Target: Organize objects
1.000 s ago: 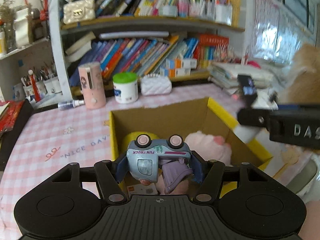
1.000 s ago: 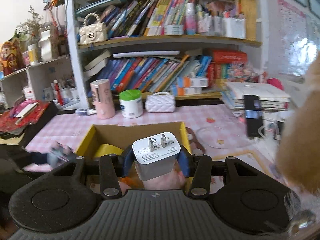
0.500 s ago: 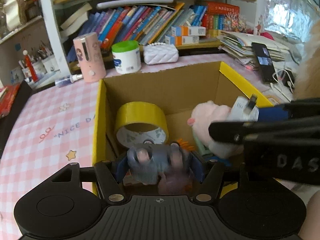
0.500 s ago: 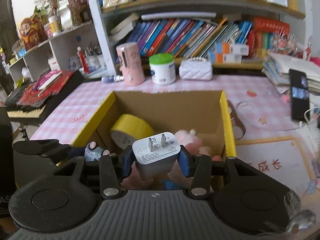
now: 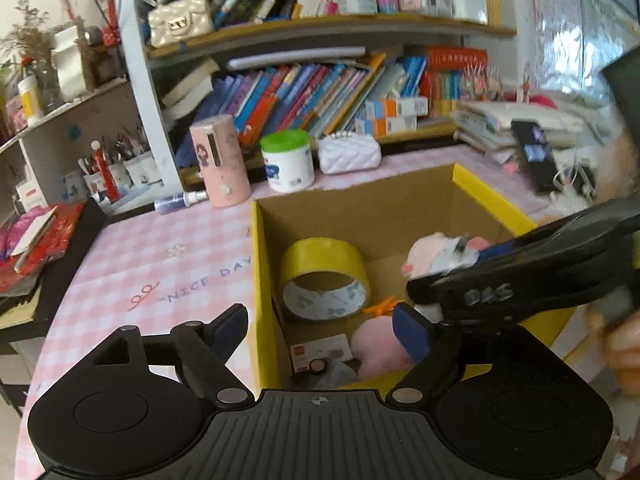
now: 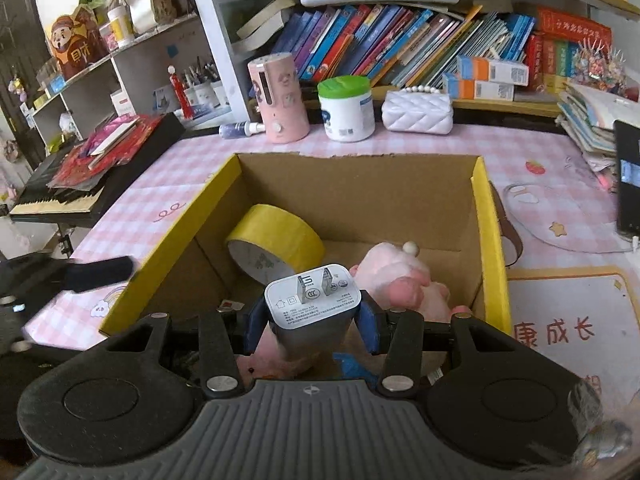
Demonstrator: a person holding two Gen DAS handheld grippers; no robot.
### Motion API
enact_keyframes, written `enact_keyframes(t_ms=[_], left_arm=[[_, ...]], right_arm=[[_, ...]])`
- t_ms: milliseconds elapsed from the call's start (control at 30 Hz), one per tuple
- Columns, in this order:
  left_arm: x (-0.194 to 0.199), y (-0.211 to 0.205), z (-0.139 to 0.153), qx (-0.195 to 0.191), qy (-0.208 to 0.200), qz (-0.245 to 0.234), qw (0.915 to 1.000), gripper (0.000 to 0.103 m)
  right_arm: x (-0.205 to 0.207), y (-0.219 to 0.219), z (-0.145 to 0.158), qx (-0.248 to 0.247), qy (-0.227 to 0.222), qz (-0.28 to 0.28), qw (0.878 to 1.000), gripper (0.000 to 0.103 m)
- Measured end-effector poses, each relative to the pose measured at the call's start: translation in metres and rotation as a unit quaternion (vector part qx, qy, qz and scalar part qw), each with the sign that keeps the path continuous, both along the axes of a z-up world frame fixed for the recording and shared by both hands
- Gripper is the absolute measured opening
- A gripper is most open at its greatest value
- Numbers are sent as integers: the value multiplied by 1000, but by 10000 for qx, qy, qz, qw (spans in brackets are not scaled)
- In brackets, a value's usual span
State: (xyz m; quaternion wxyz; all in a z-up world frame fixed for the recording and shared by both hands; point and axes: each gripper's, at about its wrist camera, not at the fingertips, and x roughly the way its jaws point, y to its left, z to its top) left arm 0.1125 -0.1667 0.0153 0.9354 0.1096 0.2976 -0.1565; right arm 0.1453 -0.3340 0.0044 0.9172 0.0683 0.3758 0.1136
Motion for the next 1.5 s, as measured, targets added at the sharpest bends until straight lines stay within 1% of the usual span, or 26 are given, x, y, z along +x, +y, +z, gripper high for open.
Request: enact_keyframes(t_ms=[33, 133, 167, 233, 367, 433, 467, 533, 600, 667, 767, 833, 867, 967, 1067, 1133, 1167, 1233, 1267, 1300, 1367, 1500], left_arm=[[-2, 3, 3, -70, -7, -3, 10000, 83], [-11, 9, 3, 7, -98, 161, 9998, 86], [-13, 12, 2, 14, -55, 236, 9997, 86], [-16, 20, 1, -46, 10, 380, 9993, 86], [-21, 34, 1, -199, 69, 758, 9969, 86], [-22, 40, 2, -245, 95, 930, 9953, 86], [-22, 44, 2, -231, 119, 1045, 9942, 88], [-23, 51, 1, -92, 134, 1344, 9908, 89], [-25, 58, -1, 38, 141, 1555, 9877, 89], [-26, 68, -1, 7, 141, 1733, 9848, 89], [-27, 83, 1, -168, 169, 2045, 9786, 90], [-27, 90, 4, -239, 164, 2253, 9739, 92], [-28, 92, 4, -197, 136, 2328, 9722, 92], [-33, 96, 6, -72, 35, 2298, 9732, 93], [-40, 104, 11, -215, 17, 2322, 9724, 94], [-46, 109, 15, -379, 25, 2353, 9712, 98], [-48, 111, 16, -428, -1, 2344, 9712, 100], [-54, 114, 19, -433, -30, 2346, 9711, 100], [-57, 115, 20, -415, -24, 2382, 9703, 101], [-59, 117, 20, -404, -17, 2398, 9700, 101], [-69, 120, 21, -436, -26, 2365, 9707, 101], [-90, 127, 22, -510, -60, 2258, 9728, 101]], right_arm=[[2, 1, -2, -22, 49, 43, 10000, 44], [8, 10, -7, -88, 195, 325, 9992, 45], [10, 14, -8, -146, 230, 387, 9989, 44], [11, 18, -11, -266, 241, 390, 9986, 44], [14, 21, -19, -216, 430, 387, 9981, 45], [14, 21, -20, -252, 402, 345, 9983, 51], [13, 21, -20, -248, 395, 316, 9984, 57], [11, 21, -17, -214, 320, 285, 9989, 58], [8, 21, -15, -235, 225, 240, 9992, 64], [4, 21, -10, -223, 106, 198, 9995, 66], [-8, 20, -2, -207, -84, 52, 9997, 66], [-18, 21, 6, -205, -250, -75, 9994, 69], [-24, 22, 10, -220, -368, -155, 9990, 73], [-43, 27, 24, -307, -766, -429, 9957, 74], [-62, 35, 36, -325, -1001, -727, 9918, 76], [-74, 42, 41, -380, -1095, -827, 9898, 83], [-81, 47, 44, -493, -1173, -905, 9877, 87], [-92, 58, 47, -676, -1322, -1029, 9836, 90], [-96, 63, 49, -734, -1356, -1084, 9821, 96], [-101, 69, 49, -780, -1358, -1158, 9808, 100], [-109, 79, 47, -824, -1280, -1266, 9802, 101], [-134, 98, 32, -810, -929, -1488, 9812, 103]])
